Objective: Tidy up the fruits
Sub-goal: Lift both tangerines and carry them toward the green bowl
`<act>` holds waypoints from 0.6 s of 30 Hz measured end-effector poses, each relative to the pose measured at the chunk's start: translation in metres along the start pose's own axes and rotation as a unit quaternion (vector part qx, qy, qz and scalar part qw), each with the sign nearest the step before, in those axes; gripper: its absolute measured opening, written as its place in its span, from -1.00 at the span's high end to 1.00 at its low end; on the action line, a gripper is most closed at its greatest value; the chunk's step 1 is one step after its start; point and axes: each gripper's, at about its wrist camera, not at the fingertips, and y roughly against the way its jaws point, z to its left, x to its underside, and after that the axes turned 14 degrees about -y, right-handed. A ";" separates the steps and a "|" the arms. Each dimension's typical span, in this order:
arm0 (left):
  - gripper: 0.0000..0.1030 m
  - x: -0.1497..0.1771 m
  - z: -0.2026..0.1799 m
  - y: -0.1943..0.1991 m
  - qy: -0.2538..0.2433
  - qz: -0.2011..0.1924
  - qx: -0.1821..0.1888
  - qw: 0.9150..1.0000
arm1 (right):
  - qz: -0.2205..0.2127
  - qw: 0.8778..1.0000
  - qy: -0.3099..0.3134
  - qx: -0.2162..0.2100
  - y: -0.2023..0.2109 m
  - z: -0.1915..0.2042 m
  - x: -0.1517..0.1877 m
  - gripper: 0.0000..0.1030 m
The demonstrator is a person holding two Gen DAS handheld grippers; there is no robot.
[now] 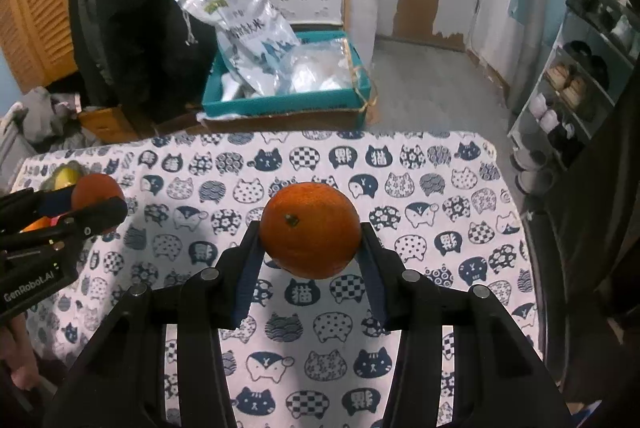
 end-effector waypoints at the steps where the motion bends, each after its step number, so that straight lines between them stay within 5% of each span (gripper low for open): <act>1: 0.16 0.000 0.000 0.005 0.000 -0.004 -0.001 1.000 | -0.004 1.000 0.003 0.000 0.005 0.002 0.000 0.11; 18: 0.16 0.009 0.013 0.080 -0.006 -0.063 -0.022 0.998 | -0.052 0.997 0.038 -0.052 0.069 0.039 0.002 0.11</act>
